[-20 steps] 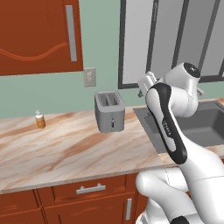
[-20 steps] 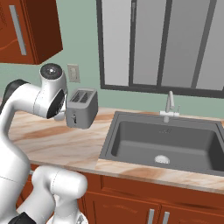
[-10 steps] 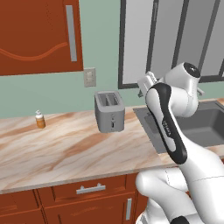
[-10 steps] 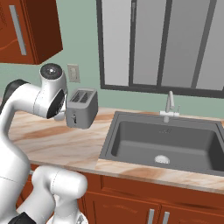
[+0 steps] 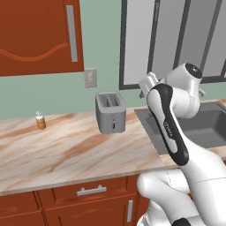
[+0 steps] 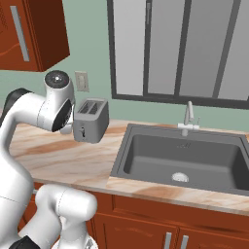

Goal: Close all open cabinet doors.

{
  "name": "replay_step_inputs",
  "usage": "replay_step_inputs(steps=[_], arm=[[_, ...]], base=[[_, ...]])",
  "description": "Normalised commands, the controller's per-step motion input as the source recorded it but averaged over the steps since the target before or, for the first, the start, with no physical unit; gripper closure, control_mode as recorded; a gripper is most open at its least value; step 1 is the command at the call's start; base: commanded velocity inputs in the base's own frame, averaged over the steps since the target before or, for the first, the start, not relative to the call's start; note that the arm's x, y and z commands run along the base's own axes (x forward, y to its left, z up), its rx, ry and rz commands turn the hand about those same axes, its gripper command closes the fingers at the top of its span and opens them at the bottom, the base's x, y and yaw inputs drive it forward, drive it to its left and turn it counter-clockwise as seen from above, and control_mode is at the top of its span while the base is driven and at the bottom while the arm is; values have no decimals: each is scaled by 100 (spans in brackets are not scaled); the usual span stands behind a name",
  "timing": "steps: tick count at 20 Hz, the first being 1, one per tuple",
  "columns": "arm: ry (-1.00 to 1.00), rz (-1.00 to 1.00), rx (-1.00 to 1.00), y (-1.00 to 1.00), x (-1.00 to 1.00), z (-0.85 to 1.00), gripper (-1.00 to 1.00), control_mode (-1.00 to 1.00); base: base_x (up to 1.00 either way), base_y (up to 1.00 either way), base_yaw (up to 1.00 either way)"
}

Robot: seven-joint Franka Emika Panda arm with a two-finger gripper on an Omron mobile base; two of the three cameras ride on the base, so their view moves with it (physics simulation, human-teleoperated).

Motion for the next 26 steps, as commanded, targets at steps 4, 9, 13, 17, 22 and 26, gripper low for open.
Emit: replay_step_inputs(steps=[4, 9, 13, 17, 22, 26], arm=[[0, 0, 0, 0, 0, 0, -100, 100], [0, 0, 0, 0, 0, 0, -100, 100], [0, 0, 0, 0, 0, 0, -100, 100], [0, 0, 0, 0, 0, 0, -100, 100], [0, 0, 0, 0, 0, 0, -100, 100], [0, 0, 0, 0, 0, 0, -100, 100]], base=[[-44, -2, 0], [-57, -2, 0], [-37, 7, 0], [-14, 57, 0], [-11, 65, 0], [-15, 56, 0]])
